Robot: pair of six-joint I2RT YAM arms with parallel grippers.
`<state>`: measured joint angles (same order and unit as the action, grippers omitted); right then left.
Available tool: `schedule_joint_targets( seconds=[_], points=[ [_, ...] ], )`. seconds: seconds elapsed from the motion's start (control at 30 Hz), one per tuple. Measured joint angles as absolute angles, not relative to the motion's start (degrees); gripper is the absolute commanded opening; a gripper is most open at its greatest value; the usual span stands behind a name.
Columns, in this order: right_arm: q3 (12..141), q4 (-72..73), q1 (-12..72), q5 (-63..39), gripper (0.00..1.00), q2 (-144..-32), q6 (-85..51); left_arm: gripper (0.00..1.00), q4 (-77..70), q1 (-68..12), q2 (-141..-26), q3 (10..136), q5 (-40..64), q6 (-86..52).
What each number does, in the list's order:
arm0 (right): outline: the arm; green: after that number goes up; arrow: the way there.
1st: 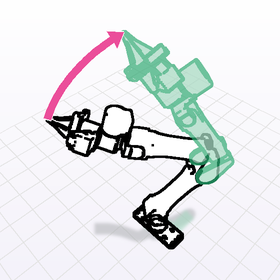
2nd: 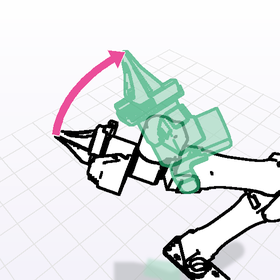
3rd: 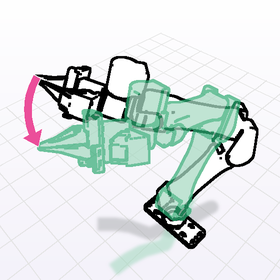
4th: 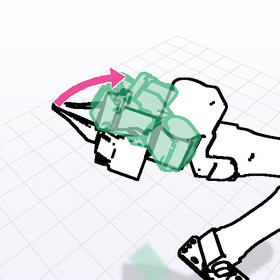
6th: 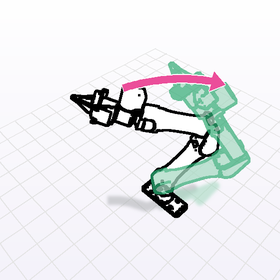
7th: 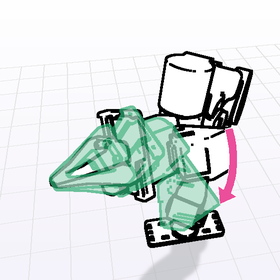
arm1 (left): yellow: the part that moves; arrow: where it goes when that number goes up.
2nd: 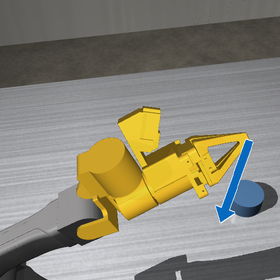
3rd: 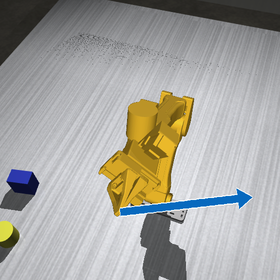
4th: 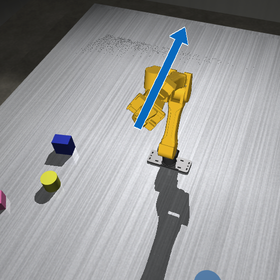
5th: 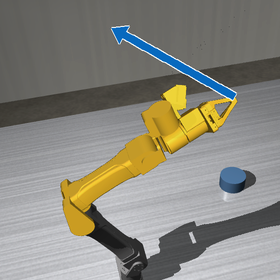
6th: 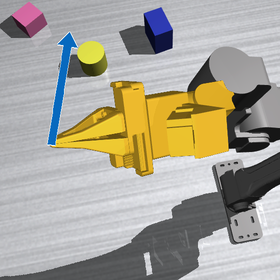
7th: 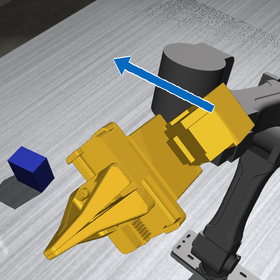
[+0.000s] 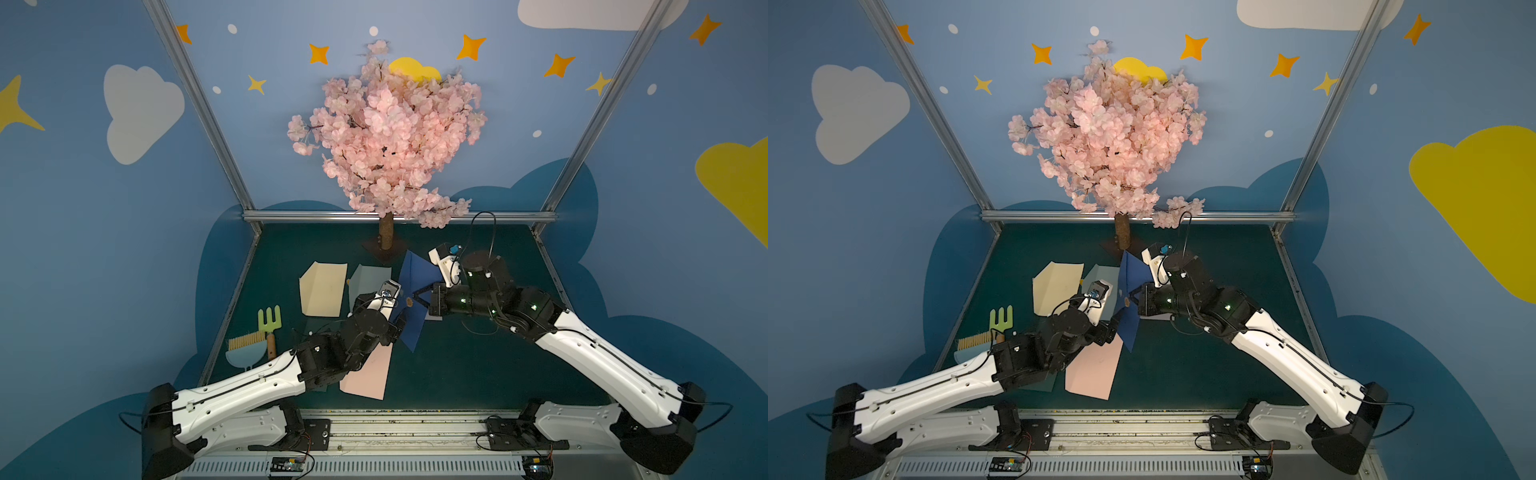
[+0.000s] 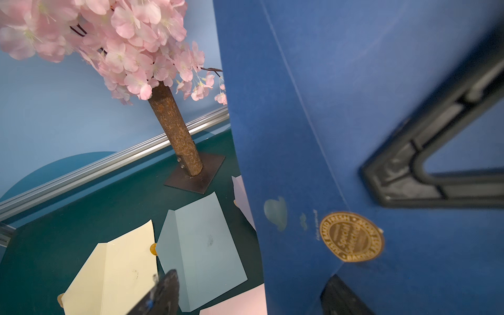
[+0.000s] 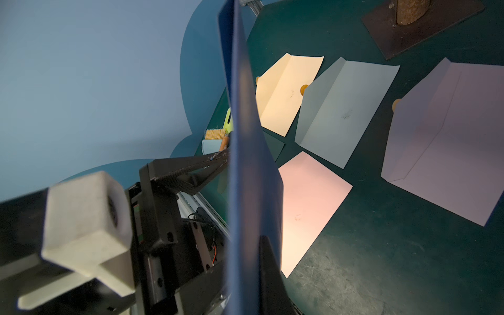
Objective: Open the envelope
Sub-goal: Open the envelope flap on the envelope.
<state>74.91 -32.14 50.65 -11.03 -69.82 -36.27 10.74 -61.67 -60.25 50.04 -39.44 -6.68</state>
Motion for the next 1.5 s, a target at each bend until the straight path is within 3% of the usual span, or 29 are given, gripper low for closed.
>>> schedule_joint_targets(
  seconds=[0.9,1.5],
  points=[
    [77.95,-34.26,51.46,-9.61,0.0,-72.6,-38.65,0.79,7.49,-65.19,-66.52,51.94,-50.78,1.39],
    [77.47,-35.14,50.54,-10.13,0.0,-71.02,-42.15,0.79,1.85,-67.2,-61.49,46.78,-52.95,5.91]
  ],
)
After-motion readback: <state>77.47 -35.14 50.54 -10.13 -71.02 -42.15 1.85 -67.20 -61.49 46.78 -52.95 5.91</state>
